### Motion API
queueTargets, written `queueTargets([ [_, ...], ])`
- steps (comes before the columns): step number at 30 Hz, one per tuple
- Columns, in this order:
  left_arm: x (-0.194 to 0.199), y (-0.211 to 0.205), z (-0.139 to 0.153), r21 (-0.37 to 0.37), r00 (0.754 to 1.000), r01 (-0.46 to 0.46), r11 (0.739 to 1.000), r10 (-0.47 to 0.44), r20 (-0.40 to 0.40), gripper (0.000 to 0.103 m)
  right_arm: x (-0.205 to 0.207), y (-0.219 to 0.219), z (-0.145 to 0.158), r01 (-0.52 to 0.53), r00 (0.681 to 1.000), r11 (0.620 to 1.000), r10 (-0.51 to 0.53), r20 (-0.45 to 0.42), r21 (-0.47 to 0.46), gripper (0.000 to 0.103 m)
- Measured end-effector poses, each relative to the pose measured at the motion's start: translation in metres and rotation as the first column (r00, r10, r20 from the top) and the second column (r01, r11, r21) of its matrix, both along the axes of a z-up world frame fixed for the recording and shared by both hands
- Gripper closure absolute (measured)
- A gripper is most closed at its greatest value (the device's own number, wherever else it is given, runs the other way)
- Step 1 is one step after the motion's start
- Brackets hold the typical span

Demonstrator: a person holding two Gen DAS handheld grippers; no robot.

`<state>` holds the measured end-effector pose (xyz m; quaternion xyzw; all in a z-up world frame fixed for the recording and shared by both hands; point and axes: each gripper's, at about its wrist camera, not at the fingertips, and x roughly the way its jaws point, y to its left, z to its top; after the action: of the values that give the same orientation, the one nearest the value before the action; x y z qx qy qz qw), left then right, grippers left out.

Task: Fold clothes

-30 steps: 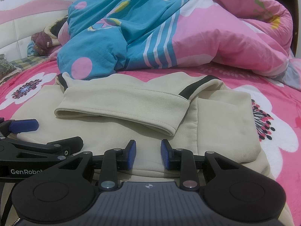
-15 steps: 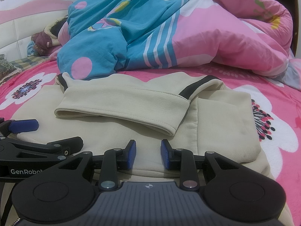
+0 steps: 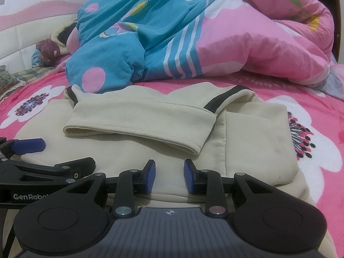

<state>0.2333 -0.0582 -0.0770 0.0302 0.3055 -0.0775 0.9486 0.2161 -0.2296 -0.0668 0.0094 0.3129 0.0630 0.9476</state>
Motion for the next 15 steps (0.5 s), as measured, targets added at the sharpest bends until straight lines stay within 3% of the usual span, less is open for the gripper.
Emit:
queueTargets([
  [15,0.0001,0.0001,-0.0002,0.000,1.000,0.000,1.000,0.000,0.000,0.000,-0.0004,-0.0023,0.0002,0.000,1.000,1.000,0.000,-0.002,0.020,0.072],
])
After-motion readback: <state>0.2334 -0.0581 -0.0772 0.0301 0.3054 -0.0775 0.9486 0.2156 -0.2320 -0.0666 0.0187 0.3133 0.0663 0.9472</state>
